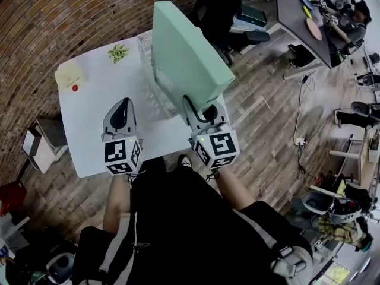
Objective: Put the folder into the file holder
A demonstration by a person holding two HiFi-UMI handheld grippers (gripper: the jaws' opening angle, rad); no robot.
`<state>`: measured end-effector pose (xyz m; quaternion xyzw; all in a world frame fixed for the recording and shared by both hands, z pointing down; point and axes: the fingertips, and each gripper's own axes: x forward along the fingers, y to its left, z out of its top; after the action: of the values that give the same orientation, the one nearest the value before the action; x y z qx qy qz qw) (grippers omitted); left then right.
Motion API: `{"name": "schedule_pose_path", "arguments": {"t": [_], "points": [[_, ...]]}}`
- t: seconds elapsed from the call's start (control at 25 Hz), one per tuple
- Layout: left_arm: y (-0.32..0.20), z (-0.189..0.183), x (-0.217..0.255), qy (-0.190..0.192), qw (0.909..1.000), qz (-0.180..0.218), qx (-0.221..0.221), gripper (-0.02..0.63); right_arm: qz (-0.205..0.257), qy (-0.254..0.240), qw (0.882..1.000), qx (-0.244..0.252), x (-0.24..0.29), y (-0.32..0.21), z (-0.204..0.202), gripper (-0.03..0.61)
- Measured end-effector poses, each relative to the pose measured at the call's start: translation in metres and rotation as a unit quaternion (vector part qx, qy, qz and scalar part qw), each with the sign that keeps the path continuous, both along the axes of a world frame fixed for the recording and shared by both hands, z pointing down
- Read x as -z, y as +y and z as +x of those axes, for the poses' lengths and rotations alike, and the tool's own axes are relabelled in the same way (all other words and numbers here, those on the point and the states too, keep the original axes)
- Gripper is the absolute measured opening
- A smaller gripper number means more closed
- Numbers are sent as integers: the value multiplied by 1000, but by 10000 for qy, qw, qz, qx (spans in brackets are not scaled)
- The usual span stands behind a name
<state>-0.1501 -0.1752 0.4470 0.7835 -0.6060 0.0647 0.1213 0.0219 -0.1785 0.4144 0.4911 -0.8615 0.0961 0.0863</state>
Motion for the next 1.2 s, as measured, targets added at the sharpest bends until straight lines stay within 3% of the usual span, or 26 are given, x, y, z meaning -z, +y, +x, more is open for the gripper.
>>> {"name": "schedule_pose_path", "arguments": {"t": [0.48, 0.88, 1.0, 1.2], "points": [[-20, -4, -18, 106, 9993, -166, -327, 23, -403, 245, 9988, -92, -25, -15, -12, 155], [-28, 3, -27, 273, 9963, -322, -744, 23, -978, 413, 9943, 135, -28, -15, -19, 212], [-29, 5, -27, 356, 9949, -349, -882, 23, -1197, 502, 9911, 290, -23, -15, -25, 289], [-24, 13, -29, 395, 9923, -426, -1096, 23, -1339, 815, 9870, 353, -17, -19, -30, 310]]}}
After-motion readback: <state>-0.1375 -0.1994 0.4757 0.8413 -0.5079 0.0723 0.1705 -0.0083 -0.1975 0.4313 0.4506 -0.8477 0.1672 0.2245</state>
